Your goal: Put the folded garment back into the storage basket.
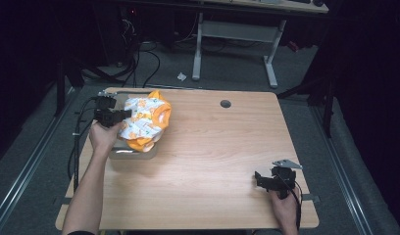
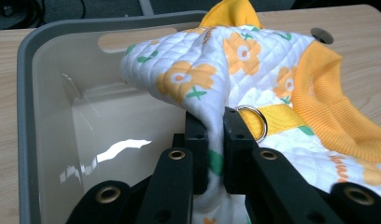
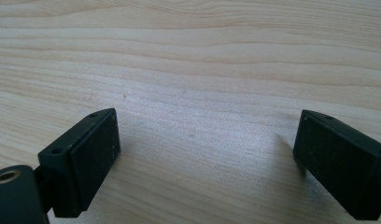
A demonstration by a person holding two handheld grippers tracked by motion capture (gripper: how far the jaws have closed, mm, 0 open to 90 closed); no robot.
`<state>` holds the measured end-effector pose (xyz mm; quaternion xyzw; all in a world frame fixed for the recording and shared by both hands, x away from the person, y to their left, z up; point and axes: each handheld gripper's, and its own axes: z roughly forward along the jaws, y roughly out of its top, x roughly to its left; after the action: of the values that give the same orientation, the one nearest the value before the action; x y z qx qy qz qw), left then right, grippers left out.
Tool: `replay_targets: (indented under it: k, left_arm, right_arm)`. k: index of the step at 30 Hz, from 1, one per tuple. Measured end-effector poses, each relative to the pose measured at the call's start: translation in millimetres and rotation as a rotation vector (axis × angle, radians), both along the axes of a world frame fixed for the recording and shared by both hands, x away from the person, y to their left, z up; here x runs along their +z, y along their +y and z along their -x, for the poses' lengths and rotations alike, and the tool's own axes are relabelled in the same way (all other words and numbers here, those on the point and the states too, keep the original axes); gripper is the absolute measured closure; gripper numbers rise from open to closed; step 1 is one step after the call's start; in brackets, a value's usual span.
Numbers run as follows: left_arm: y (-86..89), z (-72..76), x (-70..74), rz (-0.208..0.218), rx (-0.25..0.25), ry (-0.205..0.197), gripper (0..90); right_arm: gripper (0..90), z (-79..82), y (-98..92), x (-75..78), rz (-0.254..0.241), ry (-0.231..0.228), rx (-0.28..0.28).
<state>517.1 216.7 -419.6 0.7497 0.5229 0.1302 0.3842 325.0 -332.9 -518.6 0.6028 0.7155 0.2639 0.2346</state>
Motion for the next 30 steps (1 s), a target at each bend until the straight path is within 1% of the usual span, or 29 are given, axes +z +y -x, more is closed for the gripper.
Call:
replay_targets:
  k: [5,8,10,13,15,19,23,26,30]
  left_arm:
    - [1.1,-2.3,-4.4,-0.019,0.013,0.009,83.1]
    - [1.6,-2.8,-7.0,-0.041,0.014,0.013,83.1]
    - [0.4,-2.5,-7.5,-0.059,0.015,0.008,83.1]
    - [0.2,-3.4,-8.7,-0.066,0.021,0.011,83.1]
    - [0.8,-4.1,-10.3,-0.081,0.031,0.015,83.0]
    - [1.6,-3.9,-11.3,-0.097,0.036,0.021,83.0]
    - [-1.2,-4.9,-14.4,-0.122,0.040,0.029,83.0]
    - [-2.0,-6.4,-16.7,-0.127,0.051,0.029,82.9]
    - [-2.8,-6.7,-18.2,-0.149,0.060,0.032,82.9]
  right_arm:
    - [7.2,0.1,0.1,0.0,-0.001,0.000,-0.002]
    - [7.2,0.0,0.0,0.0,0.000,0.000,-0.001]
    - [7.2,0.0,0.0,0.0,0.000,0.000,0.000]
    - [7.2,0.0,0.0,0.0,0.000,0.000,0.000]
    - [7.3,0.1,0.2,-0.2,0.000,-0.003,0.001]
    - [7.4,0.4,0.7,0.0,-0.002,0.000,0.002]
    - [7.4,0.3,0.6,-0.1,0.000,-0.002,0.005]
    - [7.4,0.6,1.2,0.0,-0.002,-0.001,0.010]
    - [7.4,0.6,1.1,0.0,-0.001,0.000,0.011]
